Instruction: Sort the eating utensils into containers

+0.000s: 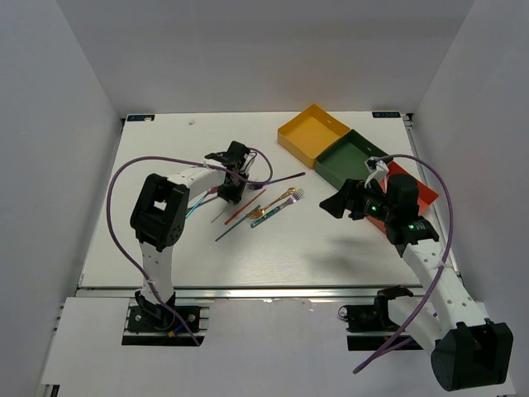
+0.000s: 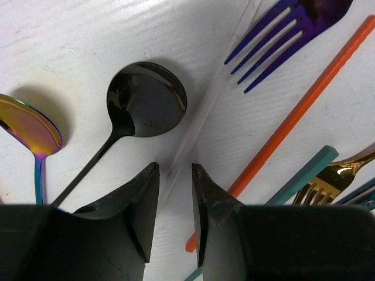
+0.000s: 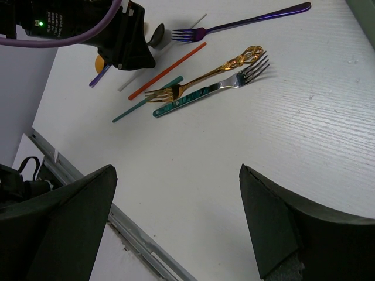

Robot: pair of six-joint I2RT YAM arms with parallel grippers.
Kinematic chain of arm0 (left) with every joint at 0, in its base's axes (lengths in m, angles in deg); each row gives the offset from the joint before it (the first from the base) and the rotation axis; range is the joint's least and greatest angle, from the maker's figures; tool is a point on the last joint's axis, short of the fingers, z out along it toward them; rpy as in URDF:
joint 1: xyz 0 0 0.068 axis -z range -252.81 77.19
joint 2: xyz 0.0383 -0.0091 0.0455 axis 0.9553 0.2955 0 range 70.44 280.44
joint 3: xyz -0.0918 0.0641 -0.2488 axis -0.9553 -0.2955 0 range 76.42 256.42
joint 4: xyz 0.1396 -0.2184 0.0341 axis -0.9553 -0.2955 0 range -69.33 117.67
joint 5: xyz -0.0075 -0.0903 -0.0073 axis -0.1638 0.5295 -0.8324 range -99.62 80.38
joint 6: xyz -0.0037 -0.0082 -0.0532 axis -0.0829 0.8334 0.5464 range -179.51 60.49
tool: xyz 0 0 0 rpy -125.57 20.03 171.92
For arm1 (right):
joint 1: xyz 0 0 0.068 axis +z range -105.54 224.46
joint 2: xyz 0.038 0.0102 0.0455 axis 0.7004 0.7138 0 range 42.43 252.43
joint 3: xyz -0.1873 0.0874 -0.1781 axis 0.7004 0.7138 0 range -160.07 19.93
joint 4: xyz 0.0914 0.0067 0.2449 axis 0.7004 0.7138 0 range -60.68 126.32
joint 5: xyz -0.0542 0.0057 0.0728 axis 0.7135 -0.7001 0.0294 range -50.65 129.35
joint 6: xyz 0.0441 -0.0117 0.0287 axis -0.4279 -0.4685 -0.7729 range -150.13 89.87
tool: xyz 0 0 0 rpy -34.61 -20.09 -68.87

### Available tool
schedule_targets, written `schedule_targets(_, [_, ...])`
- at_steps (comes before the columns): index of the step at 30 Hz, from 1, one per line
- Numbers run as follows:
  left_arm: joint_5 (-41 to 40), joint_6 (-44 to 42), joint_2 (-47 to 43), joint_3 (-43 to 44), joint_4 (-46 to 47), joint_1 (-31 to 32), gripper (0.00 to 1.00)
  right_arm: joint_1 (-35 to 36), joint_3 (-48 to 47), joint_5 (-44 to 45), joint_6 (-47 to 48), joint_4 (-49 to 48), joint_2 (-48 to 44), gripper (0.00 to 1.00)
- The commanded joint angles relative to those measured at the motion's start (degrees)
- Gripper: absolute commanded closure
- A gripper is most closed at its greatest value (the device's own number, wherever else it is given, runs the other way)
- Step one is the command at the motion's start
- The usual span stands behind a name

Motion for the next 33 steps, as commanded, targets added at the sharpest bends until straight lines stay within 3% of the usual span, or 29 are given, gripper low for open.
schedule_targets(1, [0.0, -0.8, 0.8, 1.1, -0.3, -0.7, 0.61, 0.4, 0.4, -1.0, 0.8, -2.5, -1.1, 0.11])
schedule_targets(8, [2.7, -1.3, 0.8, -0.7, -0.3, -0.7, 0.65, 0.5, 0.8, -0.8, 0.4, -2.9, -1.3, 0.11])
schedule_targets(12, [1.5, -1.2, 1.3, -1.1, -0.4, -0.7, 0.76, 0.5, 1.6, -0.6, 0.0, -3.0, -2.1, 0.11])
schedule_targets(22, [-1.7, -1.3, 3.1, 0.0, -0.8, -0.7, 0.88, 0.4, 1.3, -0.2, -0.3, -1.7, -4.1, 0.11])
schedule_targets(27, [-1.0, -1.7, 2.4, 0.6, -1.0, -0.7, 1.0, 0.4, 1.6, 0.2, -0.9, -1.5, -5.4, 0.11])
schedule_targets(33, [2.0, -2.4, 0.1, 2.6, -1.7, -0.7, 1.0, 0.5, 1.5, 0.4, -1.5, -1.3, -5.8, 0.11])
